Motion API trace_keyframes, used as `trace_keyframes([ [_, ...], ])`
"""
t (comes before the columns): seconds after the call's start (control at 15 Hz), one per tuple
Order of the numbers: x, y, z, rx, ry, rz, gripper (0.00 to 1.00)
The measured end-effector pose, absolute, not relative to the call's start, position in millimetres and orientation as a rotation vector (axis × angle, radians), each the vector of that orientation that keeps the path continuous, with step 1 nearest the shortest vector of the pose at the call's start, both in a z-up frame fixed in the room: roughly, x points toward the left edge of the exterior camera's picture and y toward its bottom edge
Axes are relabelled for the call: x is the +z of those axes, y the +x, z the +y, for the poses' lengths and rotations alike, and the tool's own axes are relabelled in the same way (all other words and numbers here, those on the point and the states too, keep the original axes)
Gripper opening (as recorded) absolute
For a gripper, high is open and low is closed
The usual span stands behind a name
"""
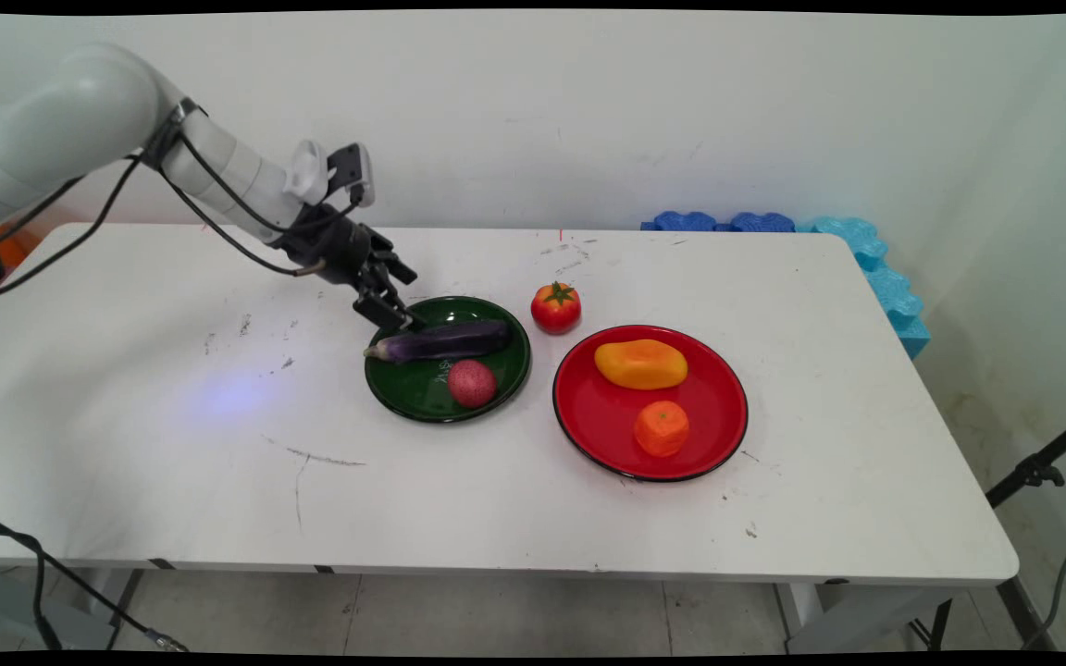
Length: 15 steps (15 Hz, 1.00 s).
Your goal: Pick up the eggplant from the green plate
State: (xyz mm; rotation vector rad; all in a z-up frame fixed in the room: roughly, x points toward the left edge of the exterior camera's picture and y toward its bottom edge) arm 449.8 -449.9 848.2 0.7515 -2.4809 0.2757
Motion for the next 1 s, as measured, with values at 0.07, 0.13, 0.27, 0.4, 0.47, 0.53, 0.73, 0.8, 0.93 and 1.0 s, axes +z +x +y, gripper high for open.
trace_keyframes([
  [0.07,844.0,450.8,-450.5,0.271,0.753,-2.488,1.0],
  [0.13,839.4,451.8,-451.0,0.266,0.754,-2.495,1.0],
  [0.27,831.9,452.6,-451.9,0.256,0.755,-2.504,1.0],
  [0.4,826.5,451.6,-452.9,0.247,0.753,-2.506,1.0],
  [0.47,824.5,450.7,-453.4,0.244,0.751,-2.507,1.0],
  [0.53,821.7,449.4,-454.0,0.239,0.749,-2.508,1.0],
  [0.73,814.7,445.4,-455.8,0.227,0.74,-2.508,1.0],
  [0.8,812.4,444.2,-456.1,0.223,0.741,-2.508,1.0],
  [0.93,807.3,440.7,-457.6,0.214,0.743,-2.506,1.0],
  [1.0,805.0,439.4,-457.9,0.209,0.744,-2.505,1.0],
])
